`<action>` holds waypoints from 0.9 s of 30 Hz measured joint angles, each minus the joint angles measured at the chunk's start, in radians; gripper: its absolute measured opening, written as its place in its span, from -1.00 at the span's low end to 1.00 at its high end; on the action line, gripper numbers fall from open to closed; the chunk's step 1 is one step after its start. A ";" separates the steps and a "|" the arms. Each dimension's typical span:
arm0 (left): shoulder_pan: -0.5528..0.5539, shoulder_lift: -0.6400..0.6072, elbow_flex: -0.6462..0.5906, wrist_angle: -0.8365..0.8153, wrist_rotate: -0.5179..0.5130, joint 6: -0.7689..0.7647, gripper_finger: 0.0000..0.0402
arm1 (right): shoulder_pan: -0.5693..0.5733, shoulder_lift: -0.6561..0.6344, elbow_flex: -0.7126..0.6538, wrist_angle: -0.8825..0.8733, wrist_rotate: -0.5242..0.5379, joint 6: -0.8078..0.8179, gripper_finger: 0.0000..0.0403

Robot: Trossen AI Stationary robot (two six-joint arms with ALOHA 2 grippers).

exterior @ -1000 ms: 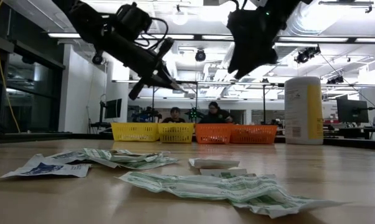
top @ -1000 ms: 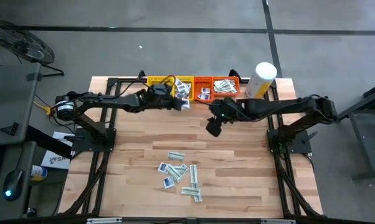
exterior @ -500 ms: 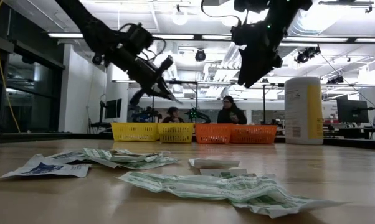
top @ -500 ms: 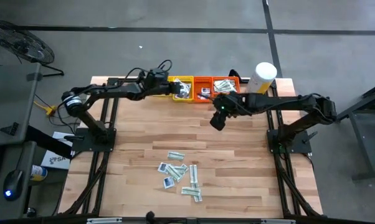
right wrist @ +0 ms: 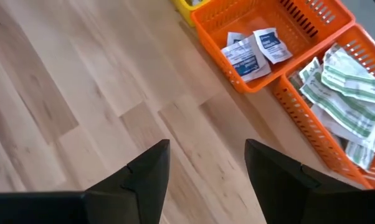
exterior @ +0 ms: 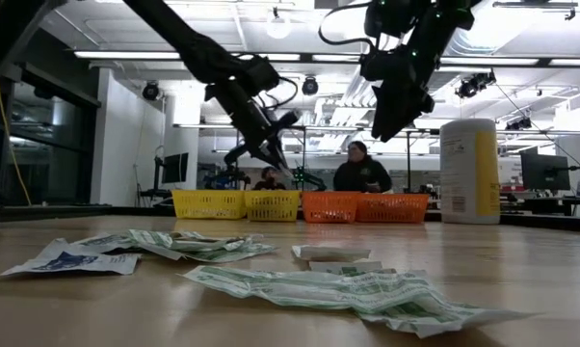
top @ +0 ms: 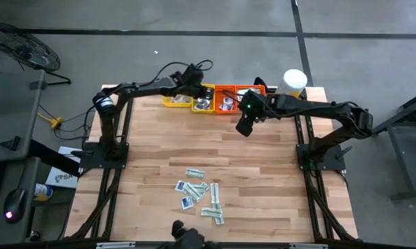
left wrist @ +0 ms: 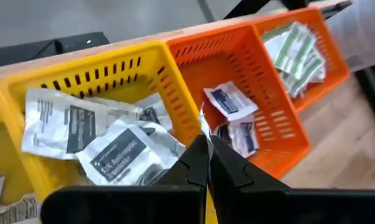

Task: Pick & Place First Aid Supplies
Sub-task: Put the gray packet into the right yellow bin

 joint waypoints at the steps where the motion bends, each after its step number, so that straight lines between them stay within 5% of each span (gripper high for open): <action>1: 0.000 0.015 0.026 -0.029 0.001 0.003 -1.00 | -0.004 0.000 0.000 0.000 0.000 -0.008 -0.01; 11: 0.055 0.066 0.075 -0.149 0.019 -0.030 -0.93 | -0.023 0.000 0.000 0.000 -0.018 -0.064 -0.01; 15: 0.074 0.066 0.075 -0.137 0.100 -0.023 -0.87 | -0.023 0.000 0.000 0.004 -0.017 -0.086 -0.01; 27: 0.087 0.053 0.074 -0.150 0.115 0.034 -0.15 | -0.034 0.000 0.000 0.012 -0.043 -0.112 -0.01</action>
